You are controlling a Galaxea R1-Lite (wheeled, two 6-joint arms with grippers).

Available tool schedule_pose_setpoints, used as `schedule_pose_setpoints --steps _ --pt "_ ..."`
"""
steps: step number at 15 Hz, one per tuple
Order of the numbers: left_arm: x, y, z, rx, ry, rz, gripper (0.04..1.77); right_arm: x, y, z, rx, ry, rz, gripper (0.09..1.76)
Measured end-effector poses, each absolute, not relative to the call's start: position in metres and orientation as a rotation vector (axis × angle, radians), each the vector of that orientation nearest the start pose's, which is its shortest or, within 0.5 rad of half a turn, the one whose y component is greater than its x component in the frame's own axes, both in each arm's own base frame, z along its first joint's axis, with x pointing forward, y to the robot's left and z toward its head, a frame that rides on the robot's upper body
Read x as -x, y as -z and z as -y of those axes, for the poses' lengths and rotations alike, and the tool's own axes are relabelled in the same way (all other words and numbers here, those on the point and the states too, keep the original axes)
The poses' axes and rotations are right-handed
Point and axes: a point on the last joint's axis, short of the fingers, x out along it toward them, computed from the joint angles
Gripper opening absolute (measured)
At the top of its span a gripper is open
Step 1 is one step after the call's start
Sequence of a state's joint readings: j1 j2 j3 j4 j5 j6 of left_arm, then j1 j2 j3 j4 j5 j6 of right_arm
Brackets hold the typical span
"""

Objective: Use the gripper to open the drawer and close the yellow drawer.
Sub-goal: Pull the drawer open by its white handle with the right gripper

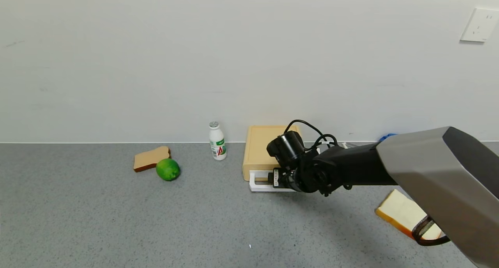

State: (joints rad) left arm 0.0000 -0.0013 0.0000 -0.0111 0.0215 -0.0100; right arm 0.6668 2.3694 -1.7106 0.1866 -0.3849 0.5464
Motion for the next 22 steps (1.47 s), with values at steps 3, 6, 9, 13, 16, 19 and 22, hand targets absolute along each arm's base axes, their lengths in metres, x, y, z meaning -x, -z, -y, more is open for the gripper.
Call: schedule_pose_setpoints --steps 3,6,9,13,16,19,22 --pt "0.0229 -0.0766 -0.0005 0.011 -0.021 0.012 1.72 -0.3728 -0.0816 -0.2828 -0.088 -0.049 -0.776 1.71" --pt "0.0229 -0.0766 -0.0005 0.011 -0.022 0.012 1.72 -0.3736 -0.0792 -0.2832 -0.087 -0.048 -0.779 1.71" --pt "0.0229 -0.0766 -0.0005 0.011 -0.022 0.012 1.72 -0.3737 -0.0778 -0.2817 -0.08 -0.041 -0.794 1.71" --pt "0.0229 -0.0766 -0.0005 0.011 -0.021 0.012 1.72 -0.3714 -0.0827 -0.2787 -0.101 -0.023 -0.88 1.71" --pt "0.0229 -0.0766 -0.0005 0.011 -0.021 0.013 1.72 -0.3714 -0.0854 -0.2802 -0.12 -0.038 -0.902 1.71" --pt "0.0229 -0.0766 -0.0005 0.011 -0.021 0.012 1.72 -0.3705 -0.0843 -0.2805 -0.116 -0.042 -0.917 1.71" --pt "0.0229 -0.0766 -0.0005 0.011 -0.021 0.013 1.72 -0.3665 -0.0841 -0.2812 -0.109 -0.06 -0.954 1.71"
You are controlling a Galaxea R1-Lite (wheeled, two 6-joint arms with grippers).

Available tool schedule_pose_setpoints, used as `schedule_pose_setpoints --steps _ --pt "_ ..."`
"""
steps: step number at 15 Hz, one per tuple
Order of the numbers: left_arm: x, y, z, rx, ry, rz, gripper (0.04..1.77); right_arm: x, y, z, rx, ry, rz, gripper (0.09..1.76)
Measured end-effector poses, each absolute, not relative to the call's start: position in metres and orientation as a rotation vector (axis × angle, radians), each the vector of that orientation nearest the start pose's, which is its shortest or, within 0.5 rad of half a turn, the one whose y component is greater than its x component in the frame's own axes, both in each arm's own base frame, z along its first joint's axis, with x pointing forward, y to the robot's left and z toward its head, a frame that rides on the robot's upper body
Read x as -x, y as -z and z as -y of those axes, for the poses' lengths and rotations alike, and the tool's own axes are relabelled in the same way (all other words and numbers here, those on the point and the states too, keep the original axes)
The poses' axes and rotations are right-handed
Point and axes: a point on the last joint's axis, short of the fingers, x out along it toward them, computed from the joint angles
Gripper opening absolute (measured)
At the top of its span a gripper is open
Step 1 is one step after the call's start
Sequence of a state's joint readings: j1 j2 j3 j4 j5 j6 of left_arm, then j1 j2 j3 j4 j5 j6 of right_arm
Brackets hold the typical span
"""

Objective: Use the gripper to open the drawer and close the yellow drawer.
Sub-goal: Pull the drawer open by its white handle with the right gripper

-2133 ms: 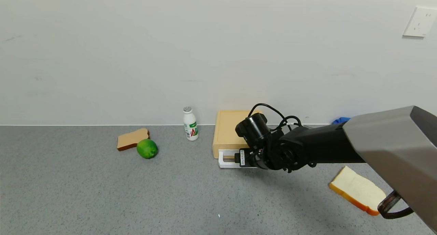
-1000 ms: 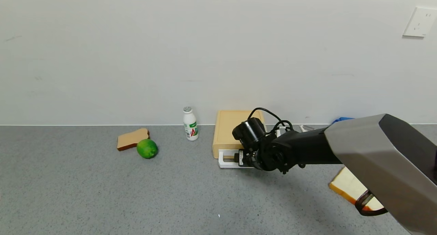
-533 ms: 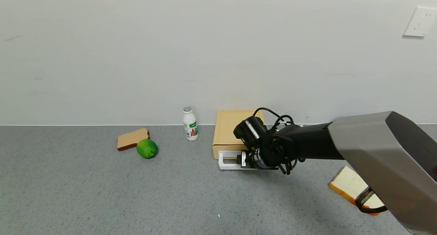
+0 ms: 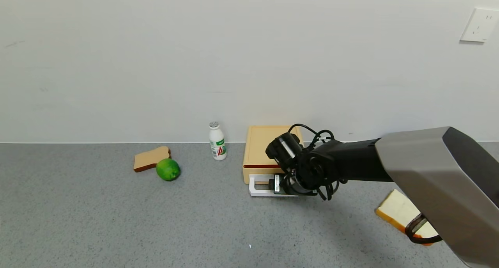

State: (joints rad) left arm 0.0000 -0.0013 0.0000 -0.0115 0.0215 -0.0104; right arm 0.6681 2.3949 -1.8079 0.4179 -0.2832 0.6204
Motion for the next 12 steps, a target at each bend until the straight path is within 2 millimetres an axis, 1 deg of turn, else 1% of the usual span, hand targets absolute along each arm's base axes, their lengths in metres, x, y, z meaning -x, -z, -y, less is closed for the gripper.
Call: schedule_pose_setpoints --steps 4,6,8,12 --pt "0.023 -0.077 0.0 0.011 -0.022 0.012 1.72 -0.359 -0.083 -0.281 -0.077 -0.052 -1.001 1.71" --pt "0.023 -0.077 0.0 0.011 -0.022 0.012 1.72 -0.355 -0.084 -0.282 -0.079 -0.059 -1.021 1.71" --pt "0.023 -0.077 0.0 0.011 -0.022 0.012 1.72 -0.349 -0.086 -0.282 -0.076 -0.085 -1.078 1.71" --pt "0.023 -0.077 0.0 0.01 -0.022 0.013 1.72 -0.339 -0.089 -0.284 -0.089 -0.079 -1.125 1.71"
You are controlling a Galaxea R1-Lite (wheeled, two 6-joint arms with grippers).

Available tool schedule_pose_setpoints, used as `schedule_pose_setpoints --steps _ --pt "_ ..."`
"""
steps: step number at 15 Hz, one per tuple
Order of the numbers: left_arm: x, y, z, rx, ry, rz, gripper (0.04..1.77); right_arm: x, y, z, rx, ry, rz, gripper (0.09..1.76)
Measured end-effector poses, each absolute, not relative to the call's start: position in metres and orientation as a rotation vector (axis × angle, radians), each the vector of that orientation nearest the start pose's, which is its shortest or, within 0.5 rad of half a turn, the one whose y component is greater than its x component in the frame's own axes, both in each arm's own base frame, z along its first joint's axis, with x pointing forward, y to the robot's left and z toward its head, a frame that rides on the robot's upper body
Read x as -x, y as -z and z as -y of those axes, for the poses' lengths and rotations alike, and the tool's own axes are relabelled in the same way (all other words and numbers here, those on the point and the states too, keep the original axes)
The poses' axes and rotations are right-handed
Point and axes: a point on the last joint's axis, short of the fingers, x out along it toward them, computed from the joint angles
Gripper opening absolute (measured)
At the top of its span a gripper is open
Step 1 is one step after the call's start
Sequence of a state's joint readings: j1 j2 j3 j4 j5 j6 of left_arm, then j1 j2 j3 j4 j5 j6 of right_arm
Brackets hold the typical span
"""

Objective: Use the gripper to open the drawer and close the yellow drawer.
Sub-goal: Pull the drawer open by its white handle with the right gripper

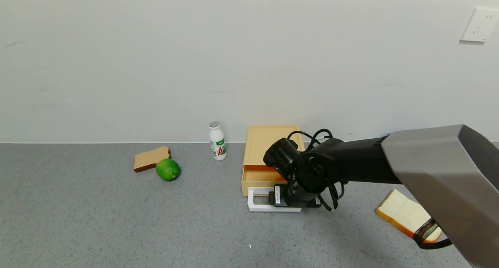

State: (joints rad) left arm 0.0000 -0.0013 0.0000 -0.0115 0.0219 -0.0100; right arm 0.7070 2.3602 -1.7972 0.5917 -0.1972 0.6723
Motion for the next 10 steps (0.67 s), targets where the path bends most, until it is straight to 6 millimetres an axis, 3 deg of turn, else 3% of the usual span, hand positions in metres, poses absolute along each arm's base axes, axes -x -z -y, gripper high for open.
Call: schedule_pose_setpoints --steps 10 --pt "0.023 -0.077 0.0 0.011 -0.022 0.012 1.72 -0.311 -0.088 -0.291 -0.072 -0.107 -1.185 1.71"
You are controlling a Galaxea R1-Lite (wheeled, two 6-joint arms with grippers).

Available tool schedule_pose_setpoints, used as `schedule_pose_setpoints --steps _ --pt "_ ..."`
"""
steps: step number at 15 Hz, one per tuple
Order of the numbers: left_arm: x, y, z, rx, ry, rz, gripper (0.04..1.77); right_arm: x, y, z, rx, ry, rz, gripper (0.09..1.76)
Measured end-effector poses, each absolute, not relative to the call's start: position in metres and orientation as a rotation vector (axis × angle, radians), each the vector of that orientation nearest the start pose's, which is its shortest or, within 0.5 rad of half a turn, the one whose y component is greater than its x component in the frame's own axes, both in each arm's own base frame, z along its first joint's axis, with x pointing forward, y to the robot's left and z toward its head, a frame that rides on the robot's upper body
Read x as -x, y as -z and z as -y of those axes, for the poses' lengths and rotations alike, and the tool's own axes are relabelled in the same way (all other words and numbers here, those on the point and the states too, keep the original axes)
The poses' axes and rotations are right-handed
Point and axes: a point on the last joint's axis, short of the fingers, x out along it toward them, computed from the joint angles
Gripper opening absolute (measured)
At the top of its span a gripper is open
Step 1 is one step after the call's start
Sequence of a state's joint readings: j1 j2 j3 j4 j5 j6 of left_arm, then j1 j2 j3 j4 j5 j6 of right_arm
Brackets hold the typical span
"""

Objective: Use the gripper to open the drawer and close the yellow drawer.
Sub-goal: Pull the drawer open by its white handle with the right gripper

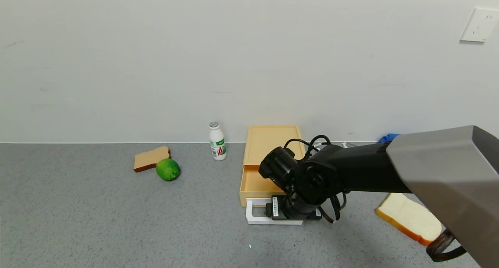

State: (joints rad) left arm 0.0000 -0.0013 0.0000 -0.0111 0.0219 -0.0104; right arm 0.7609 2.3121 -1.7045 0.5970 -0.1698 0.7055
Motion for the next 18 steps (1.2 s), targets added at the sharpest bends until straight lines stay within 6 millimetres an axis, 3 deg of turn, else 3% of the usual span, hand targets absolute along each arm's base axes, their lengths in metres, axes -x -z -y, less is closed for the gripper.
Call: schedule_pose_setpoints --steps 18 --pt "0.023 -0.077 0.0 0.011 -0.021 0.013 1.72 -0.269 -0.09 -0.294 -0.031 -0.139 -1.25 1.71"
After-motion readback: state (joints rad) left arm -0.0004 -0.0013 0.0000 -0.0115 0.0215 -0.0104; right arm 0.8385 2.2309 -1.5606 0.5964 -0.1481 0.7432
